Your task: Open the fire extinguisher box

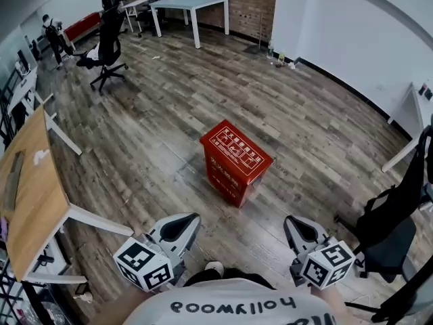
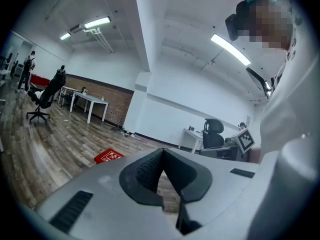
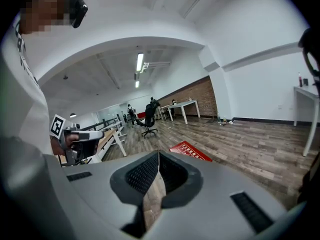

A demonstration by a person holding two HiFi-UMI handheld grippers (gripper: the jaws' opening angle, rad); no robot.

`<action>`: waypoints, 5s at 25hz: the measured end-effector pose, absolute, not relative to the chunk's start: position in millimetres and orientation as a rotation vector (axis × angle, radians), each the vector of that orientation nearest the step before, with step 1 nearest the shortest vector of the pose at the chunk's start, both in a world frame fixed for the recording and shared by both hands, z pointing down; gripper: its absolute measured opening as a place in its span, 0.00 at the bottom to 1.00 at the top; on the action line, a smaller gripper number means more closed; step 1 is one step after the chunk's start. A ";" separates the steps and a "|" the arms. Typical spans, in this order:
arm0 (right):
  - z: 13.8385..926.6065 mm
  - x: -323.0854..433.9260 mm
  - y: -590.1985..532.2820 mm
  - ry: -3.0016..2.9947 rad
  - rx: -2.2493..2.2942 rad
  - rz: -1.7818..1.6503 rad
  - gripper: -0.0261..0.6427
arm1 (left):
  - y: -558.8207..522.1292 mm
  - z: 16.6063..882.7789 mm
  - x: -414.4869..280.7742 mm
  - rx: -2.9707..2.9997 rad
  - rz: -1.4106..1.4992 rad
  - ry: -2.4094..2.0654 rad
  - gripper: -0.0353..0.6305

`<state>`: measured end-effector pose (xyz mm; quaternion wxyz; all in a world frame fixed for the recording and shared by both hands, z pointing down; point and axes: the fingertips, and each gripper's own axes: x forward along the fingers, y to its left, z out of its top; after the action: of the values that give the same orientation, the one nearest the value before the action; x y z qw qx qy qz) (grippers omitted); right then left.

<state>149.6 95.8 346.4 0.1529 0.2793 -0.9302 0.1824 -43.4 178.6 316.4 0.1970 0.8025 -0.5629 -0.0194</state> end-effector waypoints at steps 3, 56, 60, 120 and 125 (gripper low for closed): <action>346.3 135.5 88.7 -2.661 0.837 0.524 0.05 | 170.8 319.5 -62.6 2.248 -0.063 -1.559 0.06; 412.7 113.8 -150.9 -2.530 0.741 0.592 0.05 | -64.8 375.3 -88.9 2.082 -0.033 -1.604 0.06; 431.2 98.8 -155.8 -2.484 0.756 0.656 0.05 | -84.3 387.5 -108.6 2.073 -0.013 -1.558 0.06; 724.8 37.8 -159.4 -1.776 1.063 1.884 0.30 | -278.6 731.0 -249.5 1.743 0.880 -0.639 0.38; 710.3 37.8 -158.8 -1.735 1.078 1.986 0.29 | -279.1 716.9 -252.7 1.701 0.846 -0.644 0.38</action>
<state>37.8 -158.8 710.3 0.1456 0.3745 -0.6026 0.6896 -252.7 -279.1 716.9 0.5380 0.7148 -0.2708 0.3554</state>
